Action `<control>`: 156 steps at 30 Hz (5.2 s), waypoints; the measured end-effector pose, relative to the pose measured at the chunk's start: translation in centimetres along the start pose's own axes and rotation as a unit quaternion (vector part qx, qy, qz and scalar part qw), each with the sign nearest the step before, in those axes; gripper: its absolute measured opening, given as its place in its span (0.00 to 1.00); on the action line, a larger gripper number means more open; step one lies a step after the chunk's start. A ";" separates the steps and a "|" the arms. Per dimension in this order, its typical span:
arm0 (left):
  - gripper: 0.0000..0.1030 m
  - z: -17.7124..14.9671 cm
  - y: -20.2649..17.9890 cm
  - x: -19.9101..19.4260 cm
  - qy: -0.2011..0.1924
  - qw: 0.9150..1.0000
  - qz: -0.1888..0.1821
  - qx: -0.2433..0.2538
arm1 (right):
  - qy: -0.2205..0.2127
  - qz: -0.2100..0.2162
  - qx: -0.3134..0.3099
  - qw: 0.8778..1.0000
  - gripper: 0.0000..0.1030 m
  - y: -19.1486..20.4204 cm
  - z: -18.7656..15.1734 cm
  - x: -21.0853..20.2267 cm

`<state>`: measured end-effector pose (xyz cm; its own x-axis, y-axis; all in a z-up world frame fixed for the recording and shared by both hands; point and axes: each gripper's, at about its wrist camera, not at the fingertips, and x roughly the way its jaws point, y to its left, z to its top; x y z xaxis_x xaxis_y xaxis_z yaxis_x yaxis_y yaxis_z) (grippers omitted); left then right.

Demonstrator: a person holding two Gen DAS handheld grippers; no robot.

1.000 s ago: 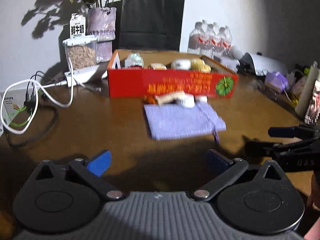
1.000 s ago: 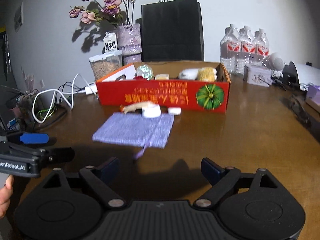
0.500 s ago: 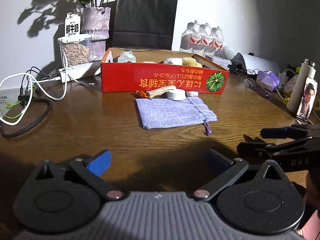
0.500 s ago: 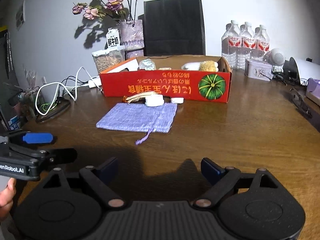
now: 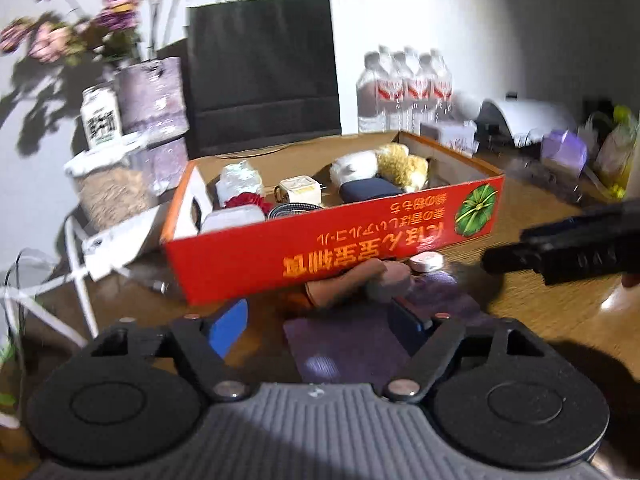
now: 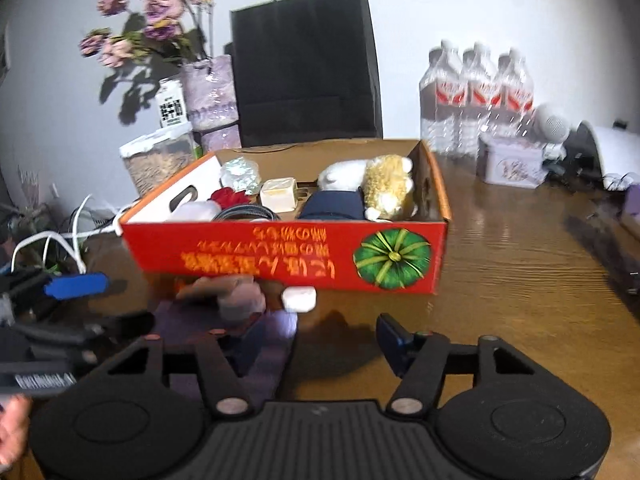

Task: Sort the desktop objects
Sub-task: 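Grasp the beige tassel with the left tool while the right tool grasps a small white item, then carry the tassel and white item into the box and open both tools, then withdraw both tools and reach the right tool toward the white ribbed cap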

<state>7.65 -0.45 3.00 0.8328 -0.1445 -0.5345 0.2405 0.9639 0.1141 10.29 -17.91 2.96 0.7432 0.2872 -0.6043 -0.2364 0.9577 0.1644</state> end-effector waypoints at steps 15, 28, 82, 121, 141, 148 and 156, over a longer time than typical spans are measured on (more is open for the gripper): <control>0.08 1.5 -0.8 6.1 0.066 0.995 -0.044 0.061 | 0.021 -0.002 -0.037 0.999 0.26 1.2 0.6 6.1; 0.06 2.0 2.0 -0.8 0.028 0.994 -0.046 -0.094 | -0.062 0.006 -0.032 0.998 0.26 0.8 0.0 -0.2; 0.07 1.6 3.8 -7.1 -0.015 0.991 -0.014 -0.129 | -0.125 -0.028 -0.020 0.992 0.26 -0.8 3.0 -8.1; 0.90 10.2 7.9 5.9 0.058 0.980 -0.024 -0.191 | -0.026 -0.001 -0.001 1.000 0.75 -0.6 8.7 -0.1; 0.99 -8.9 2.1 -9.7 0.009 0.987 0.068 -0.148 | -0.068 -0.006 -0.030 0.997 0.89 6.0 -10.5 -8.7; 0.99 -8.9 1.0 -9.8 0.003 0.992 0.044 -0.122 | -0.064 0.019 0.029 0.997 0.89 4.3 -10.6 -8.5; 1.00 -8.8 1.0 -9.0 0.026 0.992 0.037 -0.113 | -0.053 0.016 0.021 0.998 0.89 4.6 -10.6 -8.1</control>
<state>-3.96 3.82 0.52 0.8152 -0.0650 -0.5755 0.0559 0.9979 -0.0336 -3.44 -16.02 0.33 0.7983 0.3156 -0.5129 -0.2361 0.9475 0.2155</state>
